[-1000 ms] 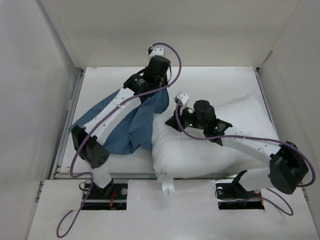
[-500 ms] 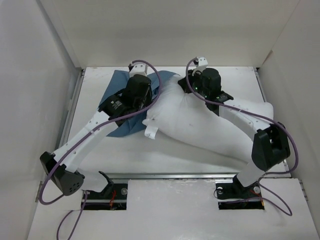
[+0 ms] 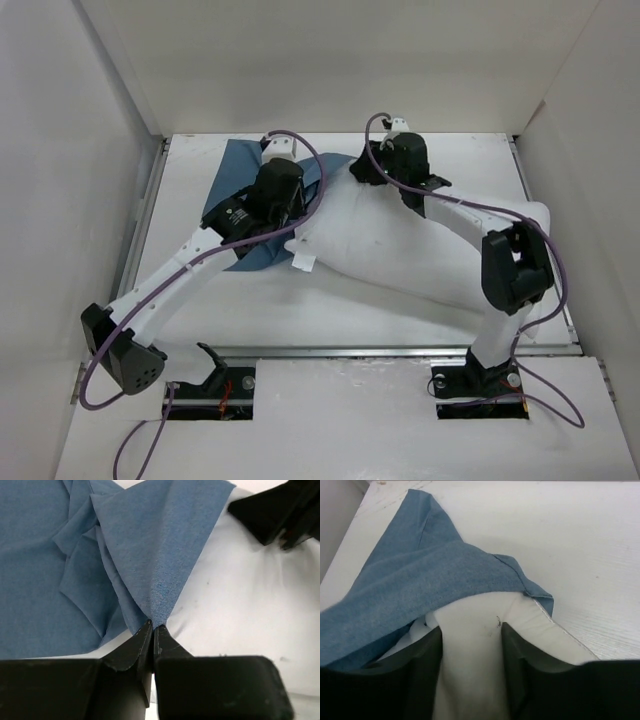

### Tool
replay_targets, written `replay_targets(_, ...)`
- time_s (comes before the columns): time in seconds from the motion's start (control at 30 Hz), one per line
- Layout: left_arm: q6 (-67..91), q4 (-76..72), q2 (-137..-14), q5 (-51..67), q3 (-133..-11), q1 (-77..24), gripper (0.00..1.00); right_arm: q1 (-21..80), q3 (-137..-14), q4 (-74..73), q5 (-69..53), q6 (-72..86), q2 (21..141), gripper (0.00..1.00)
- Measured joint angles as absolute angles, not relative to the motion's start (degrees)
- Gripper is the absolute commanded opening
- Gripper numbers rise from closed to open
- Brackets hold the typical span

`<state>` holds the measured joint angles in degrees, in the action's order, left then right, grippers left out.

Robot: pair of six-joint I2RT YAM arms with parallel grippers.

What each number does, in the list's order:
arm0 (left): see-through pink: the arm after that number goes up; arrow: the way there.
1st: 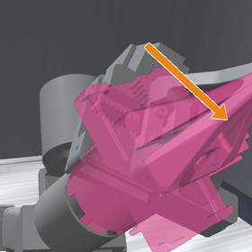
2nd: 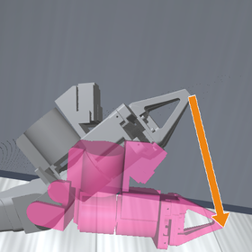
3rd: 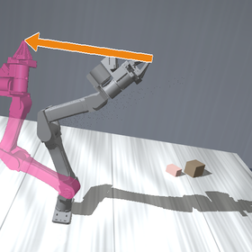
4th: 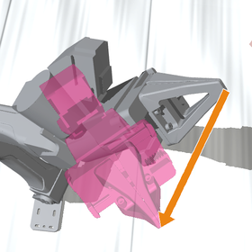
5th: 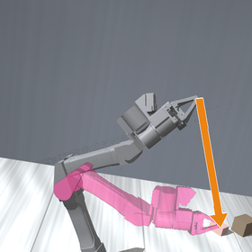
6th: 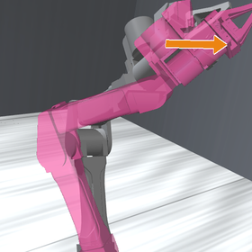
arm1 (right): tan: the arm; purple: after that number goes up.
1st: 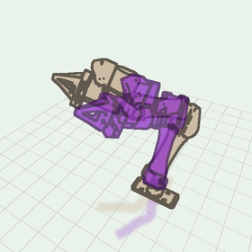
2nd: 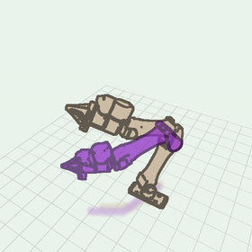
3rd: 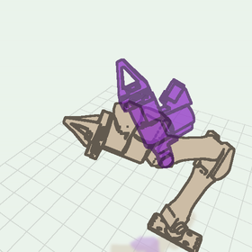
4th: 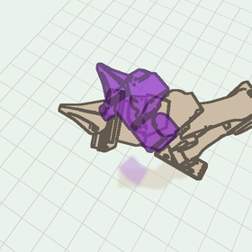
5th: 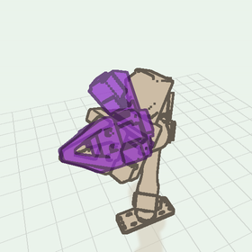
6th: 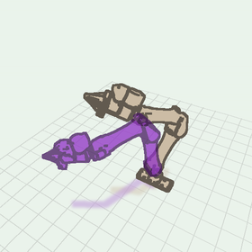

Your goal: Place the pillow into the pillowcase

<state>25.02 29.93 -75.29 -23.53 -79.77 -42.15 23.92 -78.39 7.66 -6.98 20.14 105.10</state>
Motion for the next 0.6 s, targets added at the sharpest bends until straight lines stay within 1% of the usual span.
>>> replay_targets(0.03,25.1,29.5,-75.3,-23.6,-79.0,-41.9,0.0,23.4,-78.7,7.2,-7.3,19.6,104.7,0.66)
replay_targets(0.07,25.1,29.2,-75.5,-23.6,-78.3,-41.6,0.0,23.0,-78.8,6.5,-8.0,18.6,104.1,0.85)
replay_targets(0.1,25.2,29.1,-75.9,-23.6,-78.0,-41.3,0.0,22.9,-78.8,5.4,-8.6,17.3,103.1,0.96)
replay_targets(0.13,25.2,28.8,-76.4,-23.6,-77.9,-41.0,0.0,22.6,-78.6,4.0,-9.2,15.2,101.6,1.0)
replay_targets(0.27,25.4,27.0,-79.2,-24.0,-77.8,-39.7,0.0,25.0,-71.9,1.6,-8.4,5.5,90.5,1.0)
replay_targets(0.4,25.6,25.9,-81.4,-23.8,-77.8,-39.2,0.0,35.5,-64.9,-0.8,-5.5,-4.8,78.3,1.0)
replay_targets(0.5,25.7,25.4,-82.3,-23.5,-77.8,-38.8,0.0,42.6,-64.0,-2.0,-6.6,-10.5,76.5,1.0)
replay_targets(0.6,25.8,25.1,-82.5,-23.2,-77.8,-38.5,0.0,44.0,-64.0,-3.6,-6.6,-13.6,79.9,1.0)
